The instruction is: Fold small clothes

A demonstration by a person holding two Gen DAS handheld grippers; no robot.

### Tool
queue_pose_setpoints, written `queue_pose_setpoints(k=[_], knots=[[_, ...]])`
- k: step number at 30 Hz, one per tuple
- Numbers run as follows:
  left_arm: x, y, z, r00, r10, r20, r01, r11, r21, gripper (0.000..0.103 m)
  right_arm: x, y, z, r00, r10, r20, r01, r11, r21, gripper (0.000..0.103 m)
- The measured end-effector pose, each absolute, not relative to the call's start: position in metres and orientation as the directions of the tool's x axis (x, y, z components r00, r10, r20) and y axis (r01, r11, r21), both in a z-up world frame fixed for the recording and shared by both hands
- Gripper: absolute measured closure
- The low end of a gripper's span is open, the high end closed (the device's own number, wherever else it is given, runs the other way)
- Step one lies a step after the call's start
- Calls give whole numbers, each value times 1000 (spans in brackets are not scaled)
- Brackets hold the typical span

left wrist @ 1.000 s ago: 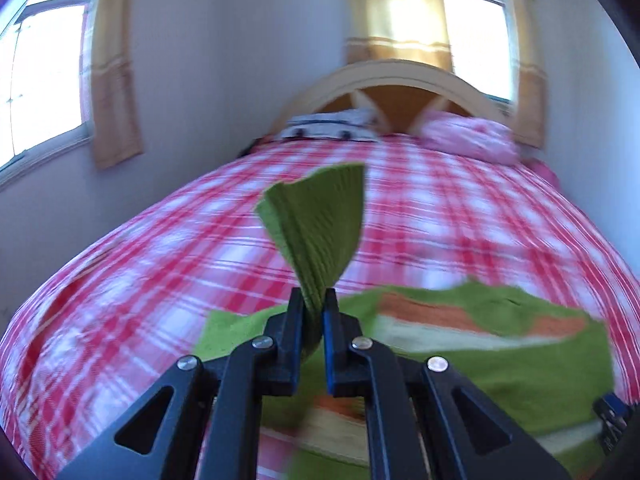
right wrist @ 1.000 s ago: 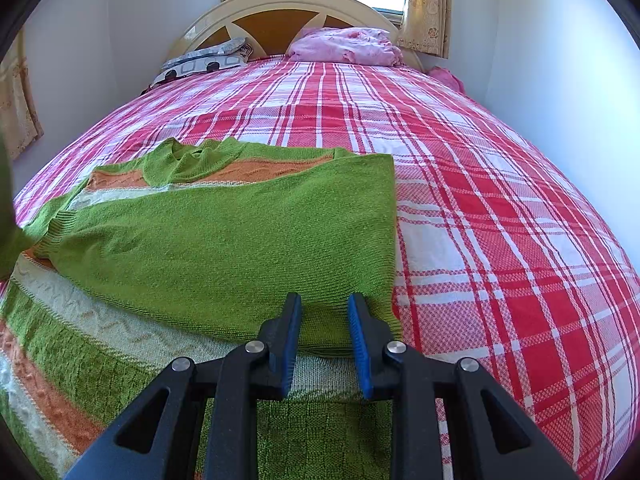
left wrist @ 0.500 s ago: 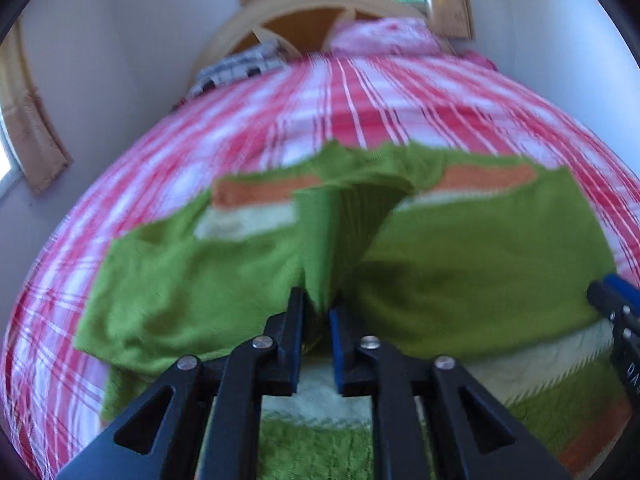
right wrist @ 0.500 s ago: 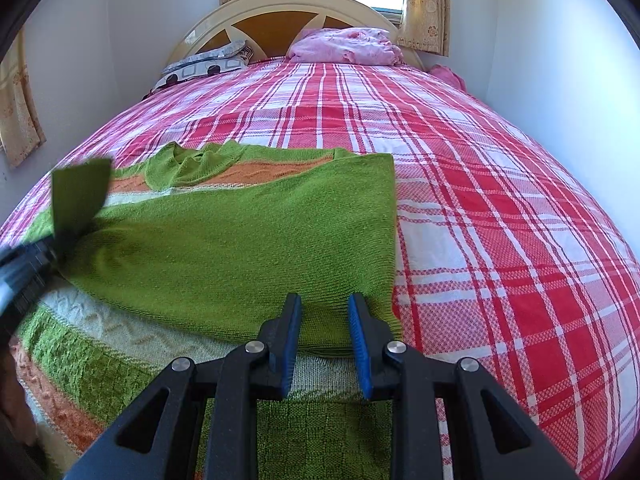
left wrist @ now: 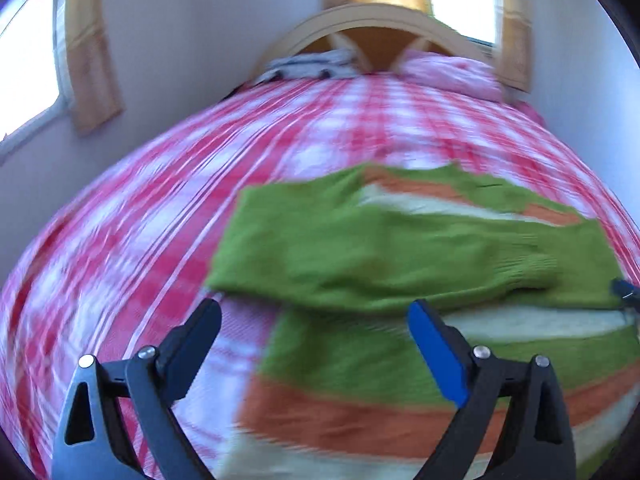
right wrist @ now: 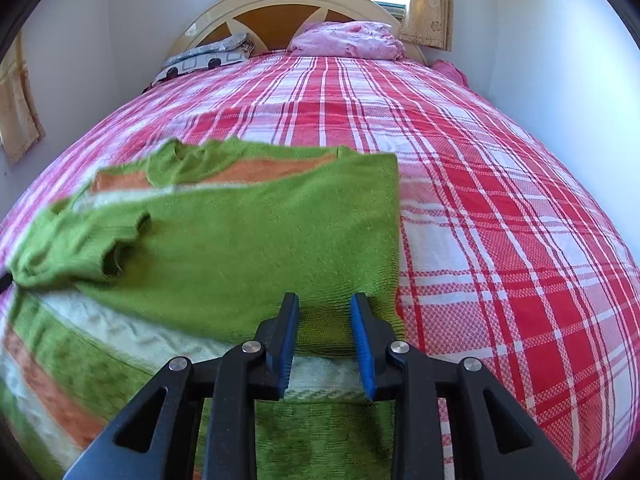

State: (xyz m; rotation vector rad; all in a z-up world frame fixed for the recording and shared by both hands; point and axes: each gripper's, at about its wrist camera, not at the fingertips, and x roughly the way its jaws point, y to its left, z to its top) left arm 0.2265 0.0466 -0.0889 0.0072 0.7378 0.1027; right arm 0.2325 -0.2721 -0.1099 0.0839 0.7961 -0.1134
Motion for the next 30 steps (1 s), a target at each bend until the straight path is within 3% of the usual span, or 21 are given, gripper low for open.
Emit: queue_pose_setpoints(k=[2,4,5,8,11,14,15,16,17,18,19,24,30], knots=[[231,62,-106,694,124,-709,-150,988,26,9,229,-264,-88,749,51,-661,92,979,180,62],[236,71,-120,653,91,-752,-181,983,-38,13,231,-247,-73,780,147,-609,36,960,278,28],[235,72,-120,659,81,-748,-191,980,-63,13,236,-237,-69,779,189,-598,4,952,306,22],[233,66,-122,660,87,-746,-201,977,-64,10,265,-196,-70,740,254,-623,-75,952,298,20],[229,60,-122,672,101,-734,-200,979,-49,8,300,-156,-90,662,163,-731,-68,985,157,21],[229,66,-124,681,75,-728,-200,976,-87,7,316,-132,-115,601,142,-786,-88,990,112,29],[231,70,-124,684,72,-726,-200,976,-91,7,314,-125,-117,621,99,-777,-92,994,53,37],[234,76,-124,686,71,-724,-200,975,-94,7,312,-117,-116,639,85,-765,-120,993,10,56],[235,79,-123,688,69,-722,-201,975,-98,7,311,-112,-115,642,93,-761,-140,990,3,66],[236,79,-124,690,67,-721,-201,974,-102,7,310,-108,-112,644,92,-760,-153,988,-9,86],[235,81,-123,692,61,-720,-202,973,-112,6,311,-106,-109,643,85,-761,-159,987,-24,94],[232,88,-123,708,16,-706,-198,964,-178,6,306,-104,-47,753,67,-655,-160,984,-84,95],[234,87,-123,705,20,-709,-201,964,-173,6,291,-139,41,873,12,-487,-75,991,-108,99]])
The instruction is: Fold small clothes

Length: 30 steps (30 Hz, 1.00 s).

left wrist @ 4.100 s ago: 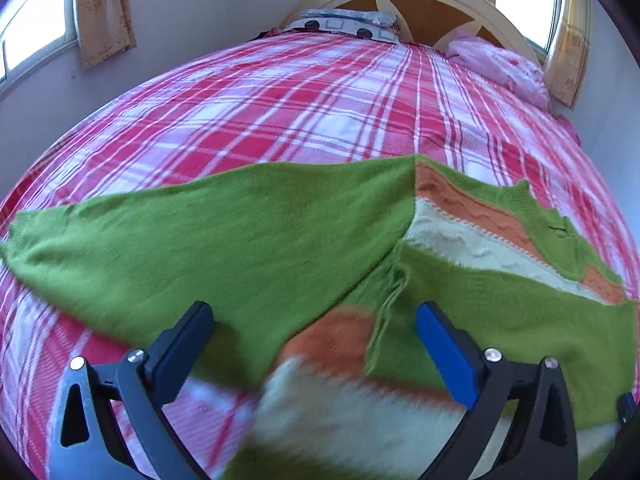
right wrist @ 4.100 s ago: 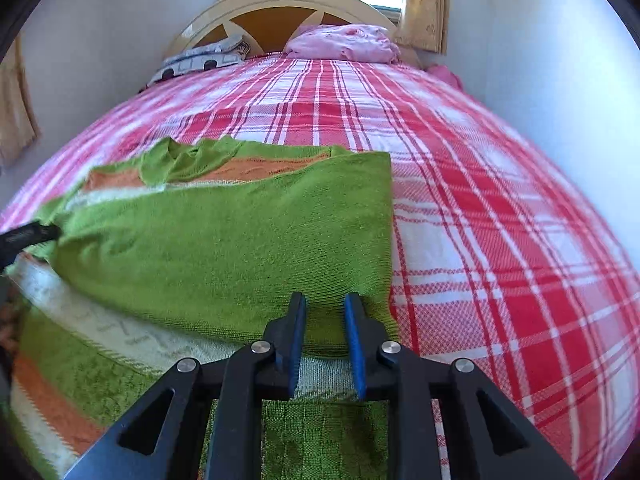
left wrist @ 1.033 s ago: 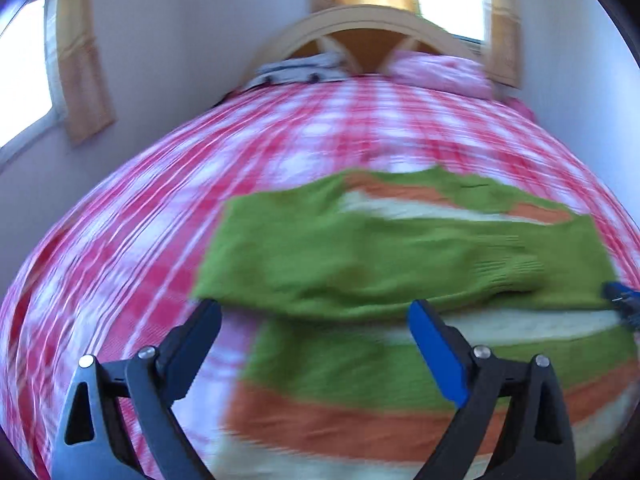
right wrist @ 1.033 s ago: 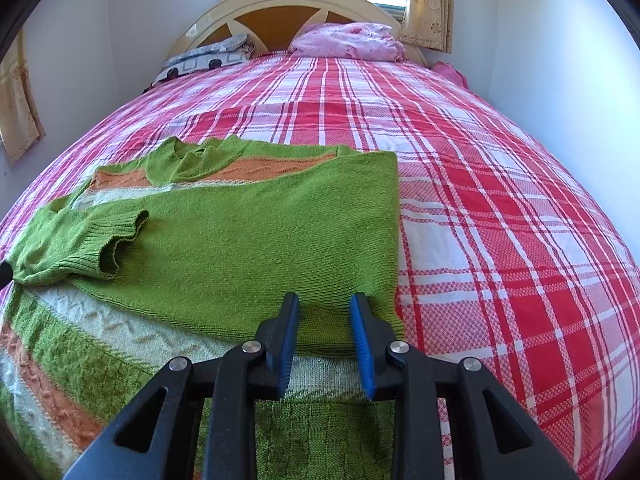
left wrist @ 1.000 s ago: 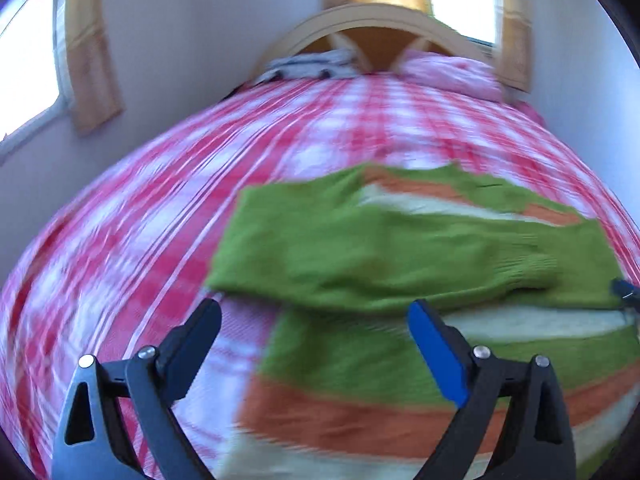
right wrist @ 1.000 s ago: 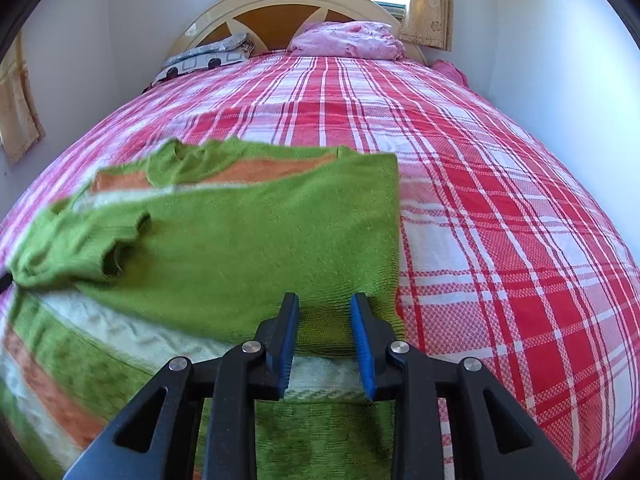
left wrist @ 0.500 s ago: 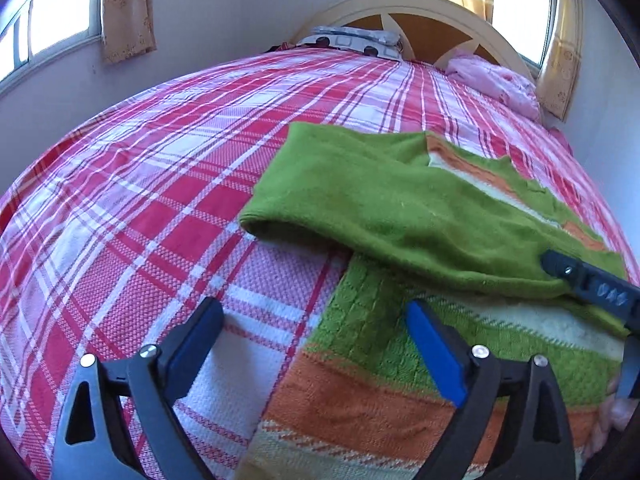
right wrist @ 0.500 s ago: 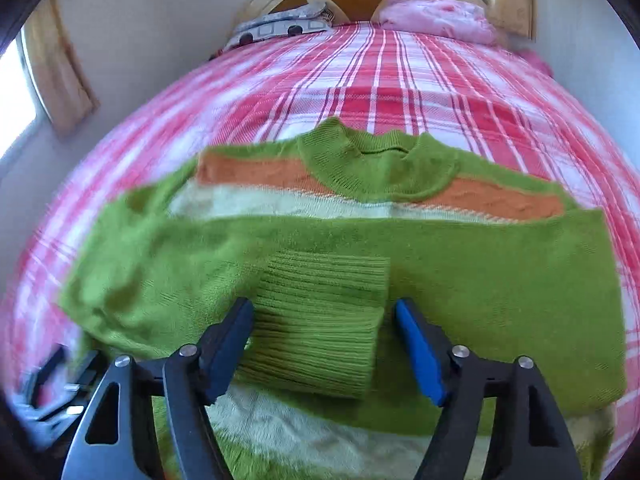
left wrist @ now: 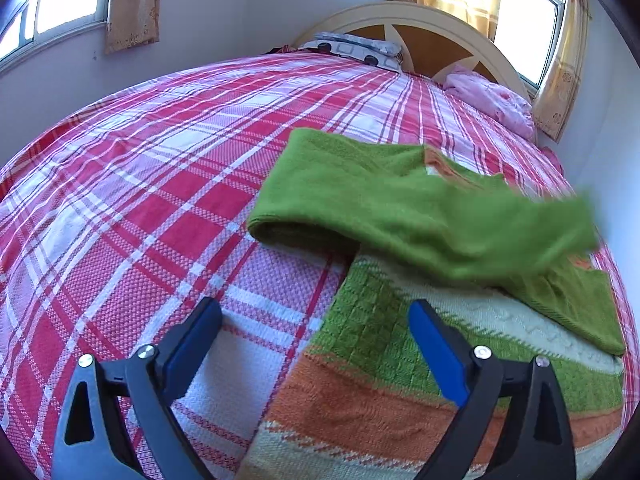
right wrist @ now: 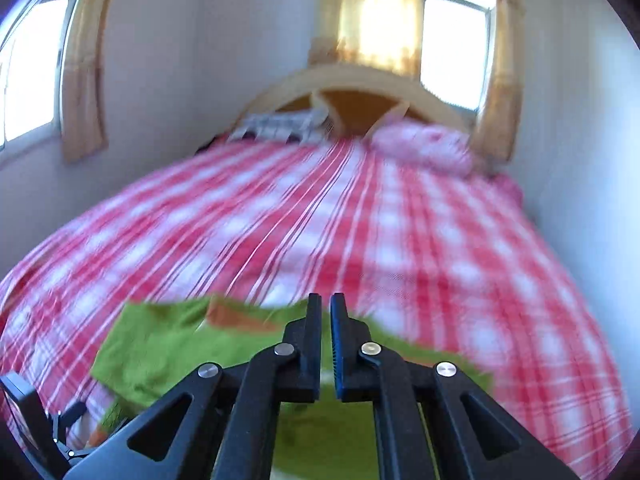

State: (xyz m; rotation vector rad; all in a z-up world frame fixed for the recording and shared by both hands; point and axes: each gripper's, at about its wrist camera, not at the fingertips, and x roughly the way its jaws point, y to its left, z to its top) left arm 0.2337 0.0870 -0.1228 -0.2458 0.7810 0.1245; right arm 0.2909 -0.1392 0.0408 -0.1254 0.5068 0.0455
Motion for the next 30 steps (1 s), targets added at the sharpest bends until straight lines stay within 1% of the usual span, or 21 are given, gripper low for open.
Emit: queue_pose_setpoints(k=[2,3,4,5,6,8,9,11,12,13,16,18,19,20,21,22,23,24,26,30], knots=[[234,88,-123,705,20,-709,-204,963,-175,6,285,-163,51,885,-38,-463,-27,991,-133,99],[234,88,-123,704,22,-709,-205,963,-174,6,284,-172,50,882,-59,-468,-6,991,-134,99],[234,87,-123,704,27,-709,-207,964,-169,6,284,-185,44,868,-45,-495,-5,995,-100,99],[234,86,-123,704,33,-710,-209,964,-163,6,285,-195,37,851,1,-526,-24,999,-38,99],[235,86,-123,703,37,-710,-212,964,-159,6,286,-206,25,832,59,-552,-37,998,52,99],[235,86,-123,702,39,-711,-213,964,-158,6,290,-216,-4,796,171,-581,-58,976,208,98],[235,86,-123,703,38,-711,-213,964,-159,6,293,-215,-15,777,208,-595,-65,965,253,96],[235,87,-124,704,37,-710,-213,964,-161,6,305,-208,-46,722,296,-626,-78,933,352,70],[235,87,-124,704,36,-709,-213,963,-162,6,306,-203,-55,709,312,-633,-72,924,375,39],[235,87,-124,705,36,-708,-213,963,-163,6,313,-196,-66,702,318,-637,-62,918,391,29],[233,87,-124,709,37,-704,-216,962,-167,6,330,-173,-83,678,308,-668,-52,926,373,29],[232,87,-124,713,36,-701,-217,961,-171,6,341,-150,-97,637,240,-732,-61,963,262,29],[231,87,-124,714,35,-699,-218,960,-174,6,349,-137,-107,606,194,-772,-72,979,190,36],[231,88,-124,716,33,-698,-218,960,-178,6,353,-126,-115,589,165,-791,-87,986,141,42],[230,89,-123,718,30,-696,-218,959,-183,6,349,-121,-116,606,118,-786,-92,993,78,51],[229,89,-123,719,28,-695,-219,957,-188,6,341,-118,-113,626,93,-774,-106,994,33,73],[229,89,-123,720,26,-693,-220,956,-194,6,340,-111,-111,628,100,-771,-135,991,18,87],[228,90,-123,722,22,-691,-221,954,-201,6,339,-109,-109,623,113,-774,-148,989,26,95],[227,91,-123,725,17,-689,-221,952,-210,6,333,-104,-94,659,86,-747,-152,988,-21,96],[227,91,-123,726,15,-687,-222,951,-214,6,310,-102,-37,784,47,-619,-152,981,-119,96]])
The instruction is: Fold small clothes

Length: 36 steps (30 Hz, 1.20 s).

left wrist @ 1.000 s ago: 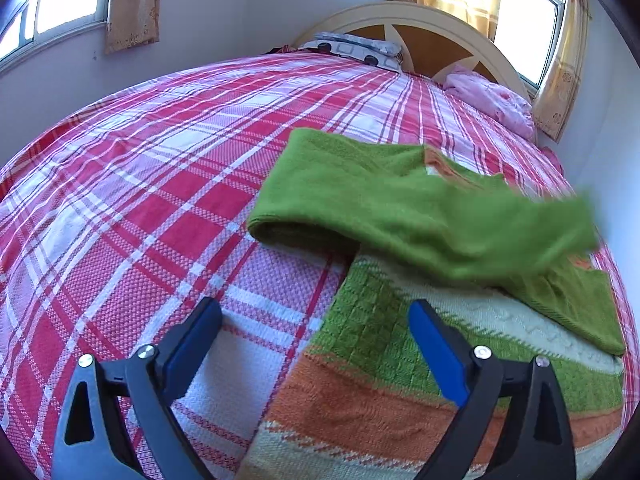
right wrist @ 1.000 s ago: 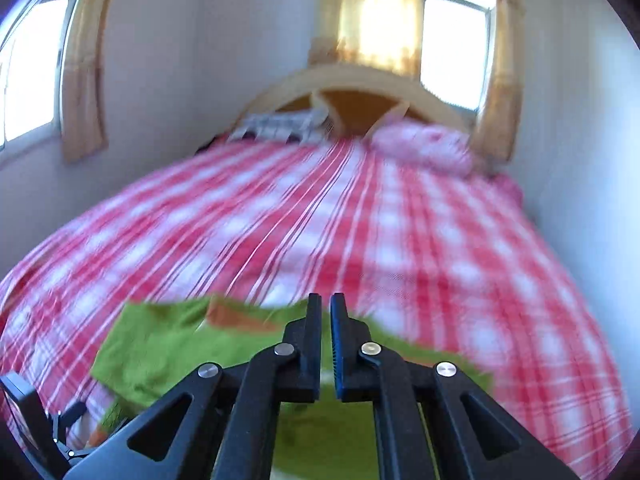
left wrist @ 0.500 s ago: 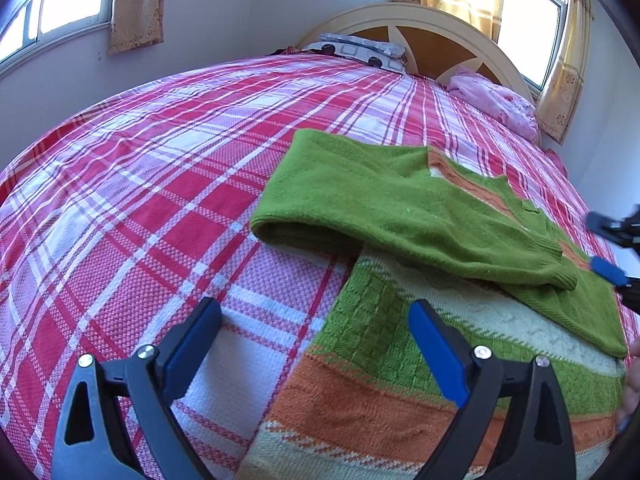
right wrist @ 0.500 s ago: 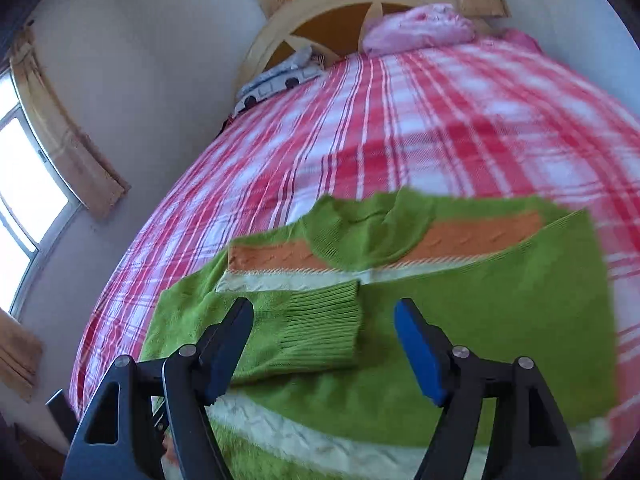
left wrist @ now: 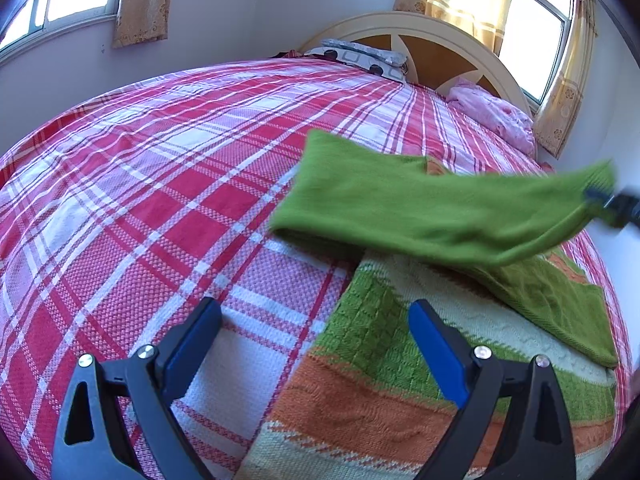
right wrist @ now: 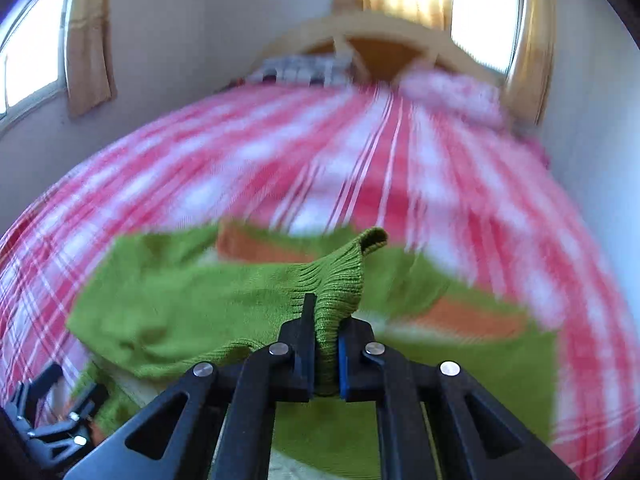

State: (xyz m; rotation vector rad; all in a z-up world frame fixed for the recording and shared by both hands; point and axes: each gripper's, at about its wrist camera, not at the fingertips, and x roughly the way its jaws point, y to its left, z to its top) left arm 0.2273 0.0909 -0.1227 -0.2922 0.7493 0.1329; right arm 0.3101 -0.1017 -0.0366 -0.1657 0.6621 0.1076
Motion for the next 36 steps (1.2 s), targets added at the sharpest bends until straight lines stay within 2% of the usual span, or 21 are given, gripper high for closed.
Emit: queue_pose_setpoints(k=[4,9,13,17,19,22,27,31,36], knots=[[227,91,-123,725,17,-689,-223,952,-211,6,292,-122,18,871,-17,-490,-77,982,-173,96],[229,90,-123,721,23,-693,-226,952,-204,6,285,-166,34,890,-109,-443,16,978,-208,96],[231,90,-124,719,28,-695,-228,954,-197,6,286,-208,8,845,-157,-511,79,982,-171,96],[235,86,-125,703,48,-709,-230,959,-163,4,288,-233,-42,776,-171,-607,101,984,-147,96],[245,78,-125,671,80,-737,-226,969,-100,0,285,-241,-63,749,-167,-641,100,985,-140,95],[267,64,-122,617,153,-772,-231,973,8,0,283,-252,-85,713,-150,-685,95,989,-117,95],[314,64,-121,540,229,-810,-292,954,75,0,274,-258,-95,700,-144,-700,86,989,-118,95],[317,83,-118,543,186,-819,-309,951,11,0,274,-252,-108,674,-180,-717,65,981,-185,95],[300,87,-124,582,155,-799,-228,973,23,0,277,-250,-115,660,-212,-720,51,970,-239,95]])
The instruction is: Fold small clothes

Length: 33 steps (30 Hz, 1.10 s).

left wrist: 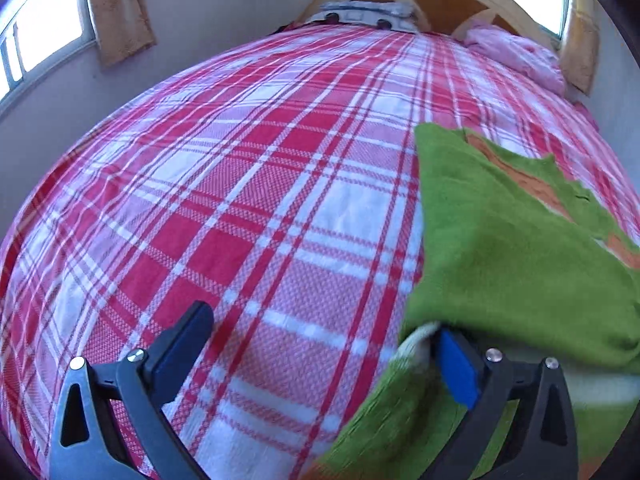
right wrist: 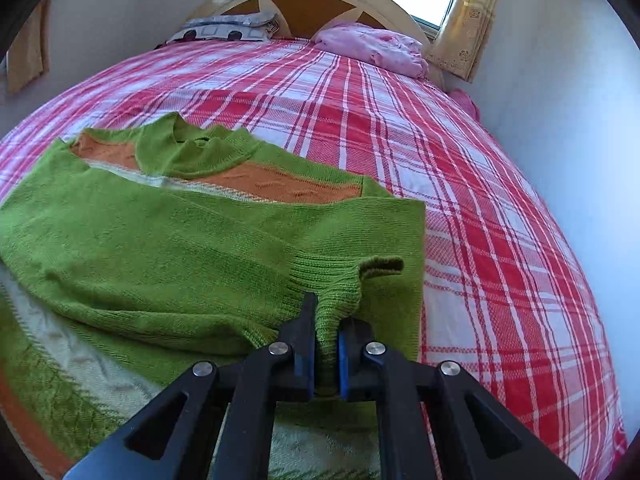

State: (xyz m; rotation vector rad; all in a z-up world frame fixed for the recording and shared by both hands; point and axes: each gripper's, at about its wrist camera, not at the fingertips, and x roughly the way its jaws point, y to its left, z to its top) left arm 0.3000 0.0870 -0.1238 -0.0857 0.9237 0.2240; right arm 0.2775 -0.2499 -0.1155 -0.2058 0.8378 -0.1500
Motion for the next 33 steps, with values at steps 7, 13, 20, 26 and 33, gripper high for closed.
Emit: queue_pose_setpoints(k=[7,13,20,26,33], knots=[[275,93,-110,579,133,-804,-179,983,33,0,261,-276,-103,677,-104,-729,47,994,-98,69],[278,74,-88,661,211,-720,-192,975,109,0,209,-304,-63,769,-157,-619,154,986,-59,67],[318,28,-100,636,258,-727,-172,966,192,0,246,-240,-84,696,-3,-718,-56,997,-58,73],[321,51,-115,625,218,-749,-183,974,131,0,247,-237,-113,628,65,-776,-121,993,-15,73],[325,64,-124,607,104,-788,-203,979,-28,0,226,-271,-82,688,82,-721,-73,996,44,73]])
